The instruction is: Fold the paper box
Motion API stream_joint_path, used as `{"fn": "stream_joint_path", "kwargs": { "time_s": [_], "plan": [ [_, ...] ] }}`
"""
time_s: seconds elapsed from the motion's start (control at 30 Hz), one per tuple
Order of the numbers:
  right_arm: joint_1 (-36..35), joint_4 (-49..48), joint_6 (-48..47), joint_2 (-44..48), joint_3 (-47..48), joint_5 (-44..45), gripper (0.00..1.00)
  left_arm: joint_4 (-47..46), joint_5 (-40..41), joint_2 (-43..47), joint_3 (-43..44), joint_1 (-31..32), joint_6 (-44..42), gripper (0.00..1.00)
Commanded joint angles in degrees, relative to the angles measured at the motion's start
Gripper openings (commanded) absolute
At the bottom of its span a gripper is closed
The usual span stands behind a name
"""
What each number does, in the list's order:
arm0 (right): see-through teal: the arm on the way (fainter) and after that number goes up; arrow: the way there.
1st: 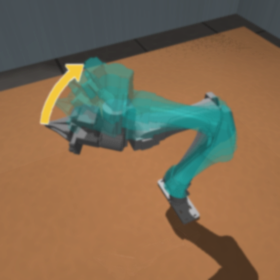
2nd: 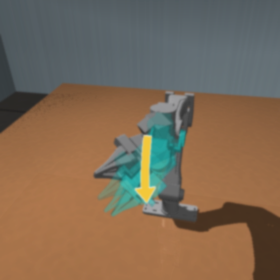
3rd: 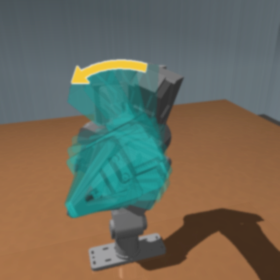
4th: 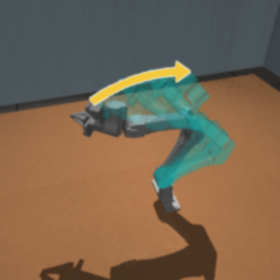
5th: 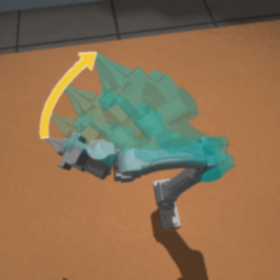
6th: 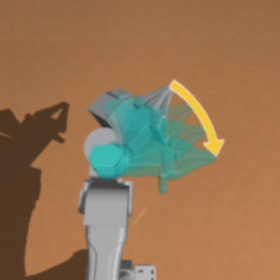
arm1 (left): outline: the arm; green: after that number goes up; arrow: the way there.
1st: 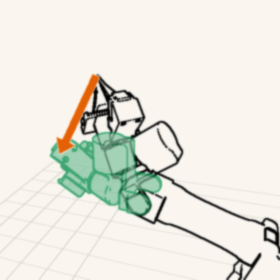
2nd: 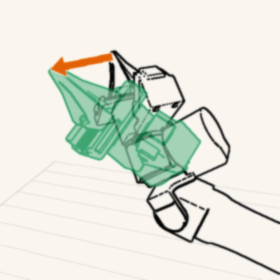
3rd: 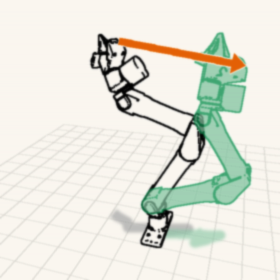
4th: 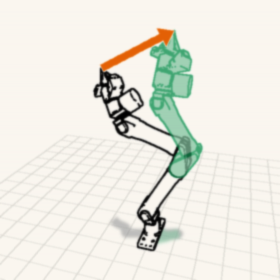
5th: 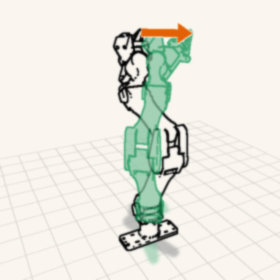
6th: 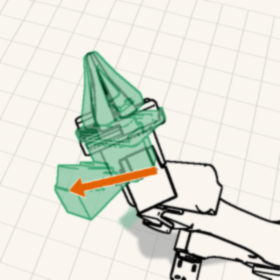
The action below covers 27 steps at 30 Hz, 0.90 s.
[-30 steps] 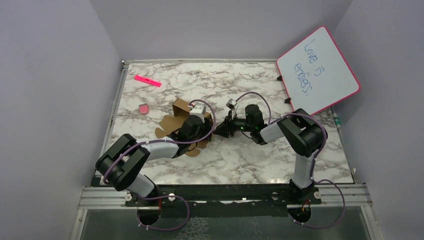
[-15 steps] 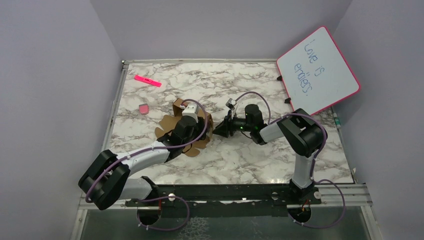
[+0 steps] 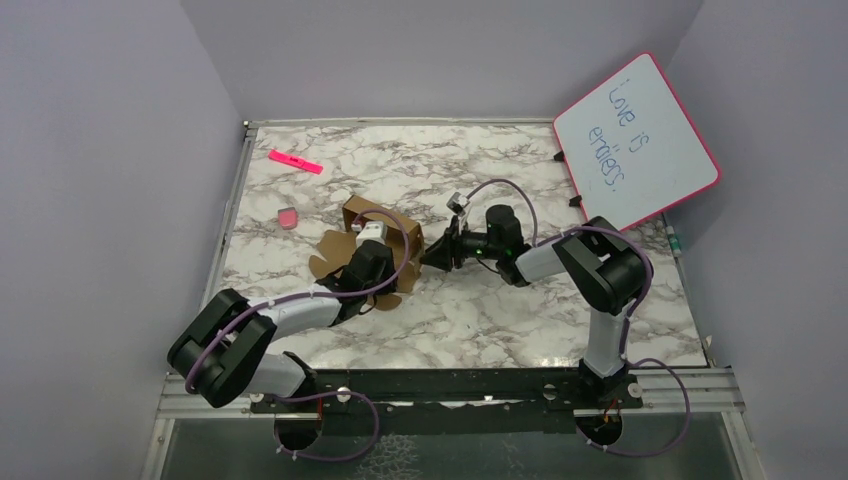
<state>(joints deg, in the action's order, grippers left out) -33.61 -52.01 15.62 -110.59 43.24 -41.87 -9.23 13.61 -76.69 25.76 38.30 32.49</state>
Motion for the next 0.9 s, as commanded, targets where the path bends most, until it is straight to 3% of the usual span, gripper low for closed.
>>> {"fn": "stream_joint_path", "kwargs": {
  "time_s": [0.0,0.47,0.87],
  "plan": [
    [-0.8,-1.4,0.2,-0.8,1.7,-0.4,0.42,-1.9,-5.7,-1.3,-2.3,0.0,1.7,0.36],
    [-3.0,-2.5,-4.2,-0.5,1.4,11.1,0.43,-6.1,-10.4,0.1,-4.8,5.2,6.3,0.36],
    [-3.9,-5.7,-4.6,-3.8,-0.5,10.7,0.43,-0.9,-8.3,6.1,-3.0,6.6,5.6,0.41]
  ]
}}
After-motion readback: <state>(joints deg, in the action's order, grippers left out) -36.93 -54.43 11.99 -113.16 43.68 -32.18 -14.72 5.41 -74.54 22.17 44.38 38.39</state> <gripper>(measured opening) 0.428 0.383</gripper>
